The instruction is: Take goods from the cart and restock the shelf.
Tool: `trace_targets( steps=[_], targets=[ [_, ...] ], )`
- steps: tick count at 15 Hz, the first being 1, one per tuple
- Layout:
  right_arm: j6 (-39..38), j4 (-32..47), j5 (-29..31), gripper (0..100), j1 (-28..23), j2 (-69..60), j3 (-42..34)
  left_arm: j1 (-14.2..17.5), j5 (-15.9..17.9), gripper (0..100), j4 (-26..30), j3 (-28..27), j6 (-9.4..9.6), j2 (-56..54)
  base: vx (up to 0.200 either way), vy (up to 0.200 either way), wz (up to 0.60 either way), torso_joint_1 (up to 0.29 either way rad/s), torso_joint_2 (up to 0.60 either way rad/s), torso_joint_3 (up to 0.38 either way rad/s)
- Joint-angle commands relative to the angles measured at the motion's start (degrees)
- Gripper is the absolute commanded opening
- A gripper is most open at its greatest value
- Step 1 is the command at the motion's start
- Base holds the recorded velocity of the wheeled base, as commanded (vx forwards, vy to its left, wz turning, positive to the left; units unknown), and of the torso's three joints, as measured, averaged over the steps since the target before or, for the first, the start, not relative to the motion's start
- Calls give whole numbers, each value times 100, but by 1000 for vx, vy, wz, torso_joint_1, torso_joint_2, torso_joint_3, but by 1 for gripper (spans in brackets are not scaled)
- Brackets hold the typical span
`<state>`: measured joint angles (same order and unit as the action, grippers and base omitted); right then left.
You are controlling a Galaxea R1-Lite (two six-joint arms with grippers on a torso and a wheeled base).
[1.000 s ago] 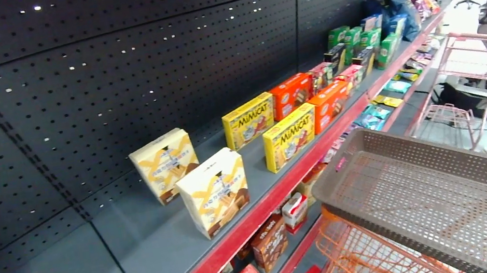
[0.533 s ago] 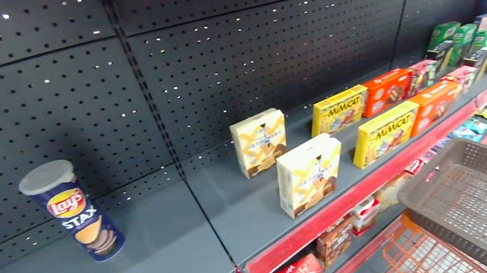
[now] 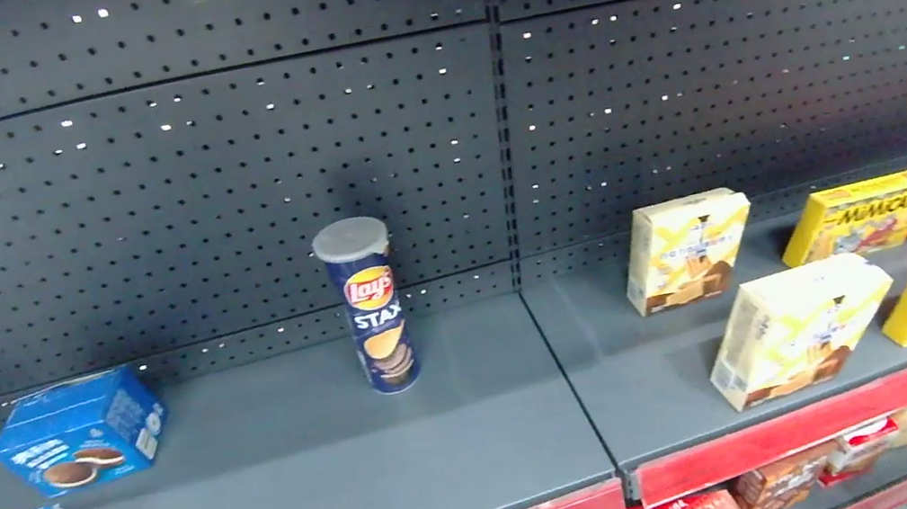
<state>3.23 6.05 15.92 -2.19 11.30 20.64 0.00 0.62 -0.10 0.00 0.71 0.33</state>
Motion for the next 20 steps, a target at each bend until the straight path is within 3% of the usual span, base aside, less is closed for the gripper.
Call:
trace_targets(
  steps=[1,5,10,13,20],
  targets=[
    [2,11,8,0,0,30,-7,0,-1,100,1,0,0,2,0,0,600,2,2,7],
    [-7,11,-45,0,70,39,10,0,-1,100,1,0,0,2,0,0,150,2,2,1],
    [-15,-174,-915,0,237,153,-236,0,-1,100,1,0,0,2,0,0,0,0,0,0],
    [20,-1079,-1742,0,246,197,-904,0,-1,100,1,0,0,2,0,0,0,0,0,0],
    [275,-2055,-1689,0,386,874,-1203,0,-1,100,1,0,0,2,0,0,0,0,0,0]
  ],
)
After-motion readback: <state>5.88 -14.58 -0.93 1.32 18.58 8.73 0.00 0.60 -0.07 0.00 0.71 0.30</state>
